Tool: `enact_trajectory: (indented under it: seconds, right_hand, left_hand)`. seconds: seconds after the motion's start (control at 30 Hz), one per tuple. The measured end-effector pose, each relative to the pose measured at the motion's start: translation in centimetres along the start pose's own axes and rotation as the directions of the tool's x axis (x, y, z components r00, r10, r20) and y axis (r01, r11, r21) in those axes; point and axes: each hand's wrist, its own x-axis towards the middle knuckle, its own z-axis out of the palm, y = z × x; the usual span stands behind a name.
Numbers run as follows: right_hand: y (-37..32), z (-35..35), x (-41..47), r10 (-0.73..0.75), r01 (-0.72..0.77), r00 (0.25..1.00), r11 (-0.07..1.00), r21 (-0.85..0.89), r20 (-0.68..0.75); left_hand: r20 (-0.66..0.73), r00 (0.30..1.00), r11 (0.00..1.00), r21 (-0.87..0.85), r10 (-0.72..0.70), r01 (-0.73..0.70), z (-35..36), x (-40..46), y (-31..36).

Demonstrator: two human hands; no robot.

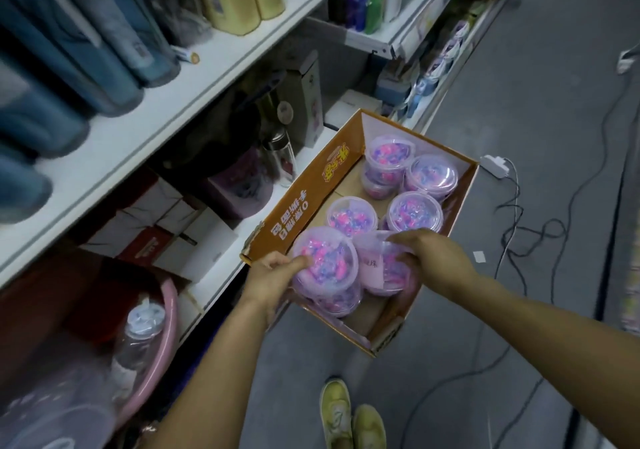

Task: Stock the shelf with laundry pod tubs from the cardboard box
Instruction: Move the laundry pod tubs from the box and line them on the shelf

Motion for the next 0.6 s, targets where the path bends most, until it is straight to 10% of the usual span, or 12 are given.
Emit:
enact_trajectory:
  seconds: [0.17,0.6]
  right_hand:
    - [-3.1,-3.9,-2.2,-0.073,0.085,0.994,0.985,0.147,-0.083]
    - [-22.6,-12.1,-7.7,-0.457,0.496,0.868,0.797,0.343,-0.195]
  left_hand:
    - [-0.069,0.997,0.948,-0.312,0.046,-0.065,-3.3,-9.0,0.7]
    - [-0.311,0.945,0.853,-0.461,0.103,-0.244,-17.7,-26.3,-1.8]
